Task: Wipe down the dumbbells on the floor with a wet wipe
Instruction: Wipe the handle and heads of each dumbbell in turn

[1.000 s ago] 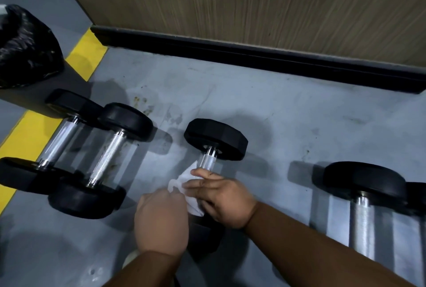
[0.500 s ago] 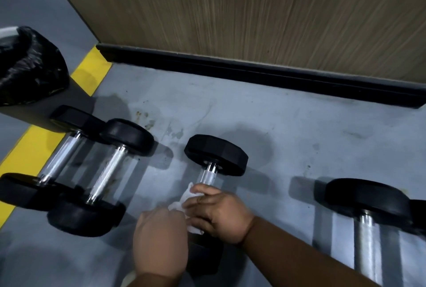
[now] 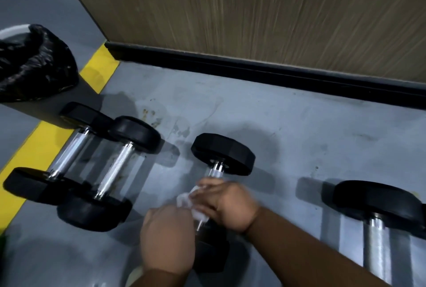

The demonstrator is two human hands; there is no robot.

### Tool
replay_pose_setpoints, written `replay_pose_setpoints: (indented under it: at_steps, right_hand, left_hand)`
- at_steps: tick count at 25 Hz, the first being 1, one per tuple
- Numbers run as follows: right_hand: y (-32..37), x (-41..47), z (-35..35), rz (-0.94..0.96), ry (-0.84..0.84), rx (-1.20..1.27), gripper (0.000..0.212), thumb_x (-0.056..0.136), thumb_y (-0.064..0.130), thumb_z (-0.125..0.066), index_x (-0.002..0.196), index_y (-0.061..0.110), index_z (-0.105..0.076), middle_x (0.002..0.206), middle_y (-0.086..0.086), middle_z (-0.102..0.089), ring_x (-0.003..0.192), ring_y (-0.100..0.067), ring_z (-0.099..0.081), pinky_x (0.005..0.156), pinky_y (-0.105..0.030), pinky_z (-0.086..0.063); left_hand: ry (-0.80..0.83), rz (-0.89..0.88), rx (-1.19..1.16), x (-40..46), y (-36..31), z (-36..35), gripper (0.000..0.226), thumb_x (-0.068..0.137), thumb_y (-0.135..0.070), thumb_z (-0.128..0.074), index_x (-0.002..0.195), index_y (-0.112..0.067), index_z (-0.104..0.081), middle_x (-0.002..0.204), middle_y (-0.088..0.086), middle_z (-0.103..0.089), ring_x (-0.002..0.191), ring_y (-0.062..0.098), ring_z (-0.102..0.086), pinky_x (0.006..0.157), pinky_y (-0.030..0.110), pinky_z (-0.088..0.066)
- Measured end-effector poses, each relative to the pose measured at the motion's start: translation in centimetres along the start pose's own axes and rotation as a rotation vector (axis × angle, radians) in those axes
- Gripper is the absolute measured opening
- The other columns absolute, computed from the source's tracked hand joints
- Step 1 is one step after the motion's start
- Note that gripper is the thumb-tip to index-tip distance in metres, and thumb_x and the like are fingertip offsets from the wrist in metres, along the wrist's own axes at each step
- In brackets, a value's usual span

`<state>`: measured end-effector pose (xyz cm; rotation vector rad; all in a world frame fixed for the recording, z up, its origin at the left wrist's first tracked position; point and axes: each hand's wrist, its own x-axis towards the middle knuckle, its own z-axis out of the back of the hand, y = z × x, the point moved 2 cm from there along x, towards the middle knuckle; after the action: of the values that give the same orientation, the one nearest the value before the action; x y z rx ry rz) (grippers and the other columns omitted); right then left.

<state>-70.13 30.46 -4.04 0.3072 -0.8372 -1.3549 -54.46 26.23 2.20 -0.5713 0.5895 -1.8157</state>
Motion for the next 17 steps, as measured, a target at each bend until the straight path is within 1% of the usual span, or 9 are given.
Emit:
replay_pose_setpoints:
  at_steps: [1,3,5,7,9,10,12,15,17]
  right_hand:
    - [-0.7,0.7,0.3,-0.052,-0.078,-0.001,0.027,0.101,0.037,-0.057,0.105,0.022,-0.078,0.108,0.008,-0.076,0.115,-0.015,-0.065,0.087,-0.034,-0.058]
    - [-1.0,0.7,0.2,-0.111,-0.182,-0.010,0.021,0.098,0.033,-0.061,0.101,0.021,-0.079,0.109,0.009,-0.076,0.117,-0.015,-0.065,0.088,-0.032,-0.058]
    - [0.1,-0.7,-0.6,-0.088,-0.141,0.012,0.017,0.098,0.029,-0.064,0.105,0.021,-0.078,0.116,0.012,-0.074,0.129,-0.019,-0.059,0.097,-0.032,-0.055]
    - [1.4,-2.2,-1.4,0.006,-0.032,0.061,0.022,0.103,0.032,-0.060,0.111,0.022,-0.077,0.121,0.014,-0.072,0.135,-0.020,-0.055,0.104,-0.033,-0.051]
    - [1.5,-2.1,-1.3,0.069,0.033,0.042,0.026,0.105,0.037,-0.055,0.112,0.024,-0.077,0.121,0.016,-0.072,0.133,-0.017,-0.056,0.100,-0.032,-0.054]
    - [0.9,-1.4,-0.8,0.070,0.026,0.009,0.026,0.104,0.037,-0.055,0.110,0.025,-0.077,0.119,0.016,-0.073,0.130,-0.016,-0.059,0.095,-0.032,-0.056]
    - [-1.0,0.0,0.4,-0.033,-0.070,-0.013,0.022,0.099,0.035,-0.059,0.106,0.027,-0.078,0.117,0.011,-0.074,0.124,-0.015,-0.063,0.089,-0.034,-0.059]
    - [-2.1,0.0,0.4,-0.170,-0.180,0.017,0.022,0.098,0.030,-0.060,0.103,0.021,-0.079,0.119,0.007,-0.074,0.129,-0.013,-0.059,0.097,-0.034,-0.055]
    - [-0.4,-1.4,-0.6,-0.098,-0.122,0.027,0.023,0.100,0.032,-0.060,0.105,0.020,-0.079,0.121,0.009,-0.073,0.135,-0.019,-0.055,0.104,-0.033,-0.052]
  left_hand:
    - [-0.009,-0.007,0.005,0.0,0.0,0.2,0.036,0.076,-0.040,-0.042,0.048,-0.022,-0.028,0.050,-0.007,-0.036,0.063,0.030,-0.054,0.063,0.042,-0.043]
    - [-0.015,-0.004,0.017,0.1,0.0,0.5,0.036,0.076,-0.038,-0.042,0.049,-0.023,-0.023,0.050,-0.008,-0.033,0.062,0.028,-0.052,0.058,0.045,-0.048]
    - [-0.004,-0.019,0.036,0.1,0.3,0.4,0.038,0.078,-0.038,-0.043,0.049,-0.024,-0.024,0.049,-0.008,-0.033,0.062,0.027,-0.051,0.056,0.047,-0.049]
    - [0.008,-0.022,0.037,0.0,0.5,0.3,0.038,0.078,-0.038,-0.045,0.048,-0.023,-0.028,0.048,-0.007,-0.036,0.063,0.025,-0.051,0.056,0.047,-0.049]
    - [0.011,-0.025,0.033,0.0,0.7,0.4,0.037,0.078,-0.037,-0.046,0.048,-0.022,-0.031,0.049,-0.006,-0.040,0.064,0.024,-0.050,0.057,0.047,-0.049]
    - [0.012,-0.025,0.038,0.0,0.7,0.4,0.037,0.079,-0.038,-0.045,0.048,-0.020,-0.032,0.050,-0.005,-0.041,0.065,0.024,-0.051,0.058,0.047,-0.049]
    - [0.016,-0.008,0.040,-0.1,0.3,0.3,0.037,0.078,-0.039,-0.043,0.049,-0.019,-0.031,0.052,-0.003,-0.042,0.068,0.025,-0.051,0.061,0.048,-0.050]
    - [-0.005,-0.003,0.041,-0.1,0.3,0.3,0.035,0.078,-0.038,-0.041,0.050,-0.023,-0.026,0.051,-0.007,-0.036,0.069,0.027,-0.050,0.060,0.048,-0.049]
    - [0.002,-0.010,0.033,-0.1,0.3,0.3,0.036,0.079,-0.038,-0.042,0.050,-0.022,-0.029,0.052,-0.009,-0.037,0.069,0.026,-0.050,0.061,0.046,-0.049]
